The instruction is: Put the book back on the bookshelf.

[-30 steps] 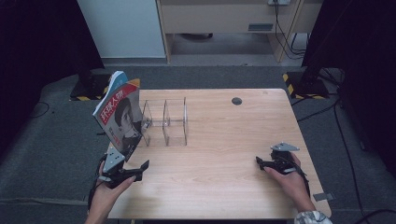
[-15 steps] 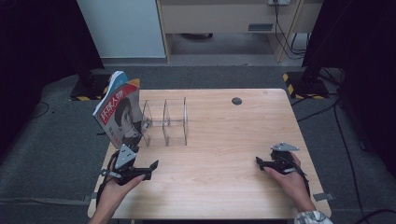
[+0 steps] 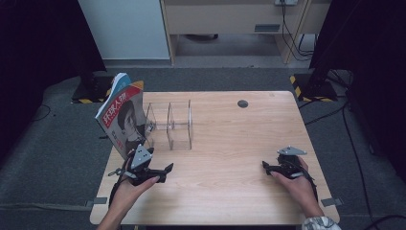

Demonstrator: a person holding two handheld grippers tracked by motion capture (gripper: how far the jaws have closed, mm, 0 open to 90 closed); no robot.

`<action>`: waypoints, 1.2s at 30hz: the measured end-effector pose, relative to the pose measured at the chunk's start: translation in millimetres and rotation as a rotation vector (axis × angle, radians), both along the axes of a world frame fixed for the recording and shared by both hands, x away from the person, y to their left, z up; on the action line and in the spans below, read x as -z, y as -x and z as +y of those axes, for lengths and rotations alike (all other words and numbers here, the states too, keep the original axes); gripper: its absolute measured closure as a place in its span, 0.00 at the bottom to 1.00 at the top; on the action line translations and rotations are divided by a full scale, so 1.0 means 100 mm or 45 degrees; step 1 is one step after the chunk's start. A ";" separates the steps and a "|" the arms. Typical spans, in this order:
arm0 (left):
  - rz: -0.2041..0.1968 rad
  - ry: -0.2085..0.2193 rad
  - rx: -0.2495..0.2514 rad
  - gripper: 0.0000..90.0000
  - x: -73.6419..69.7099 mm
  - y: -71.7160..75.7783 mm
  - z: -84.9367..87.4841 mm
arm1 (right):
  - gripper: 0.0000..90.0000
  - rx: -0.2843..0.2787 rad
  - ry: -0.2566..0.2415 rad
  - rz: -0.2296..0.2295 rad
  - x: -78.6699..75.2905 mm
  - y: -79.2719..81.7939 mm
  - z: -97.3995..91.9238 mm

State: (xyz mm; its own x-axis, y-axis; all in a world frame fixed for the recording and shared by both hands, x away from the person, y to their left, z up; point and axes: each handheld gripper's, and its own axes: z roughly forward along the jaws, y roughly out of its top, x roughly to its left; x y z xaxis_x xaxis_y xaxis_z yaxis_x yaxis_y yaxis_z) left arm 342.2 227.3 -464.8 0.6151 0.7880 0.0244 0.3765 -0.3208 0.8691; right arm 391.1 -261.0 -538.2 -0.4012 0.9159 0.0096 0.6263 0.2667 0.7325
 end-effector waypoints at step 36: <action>0.080 -0.083 0.206 0.04 0.18 -0.20 -0.87 | 0.18 -0.010 0.002 0.005 0.00 0.01 0.00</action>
State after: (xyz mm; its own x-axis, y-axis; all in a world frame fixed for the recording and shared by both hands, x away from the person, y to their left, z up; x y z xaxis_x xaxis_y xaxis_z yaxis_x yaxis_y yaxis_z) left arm 362.3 140.4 -482.4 0.7358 0.6765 0.0296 0.3683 -0.4366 0.8208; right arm 390.4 -261.0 -538.1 -0.4087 0.9126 0.0097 0.6270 0.2731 0.7296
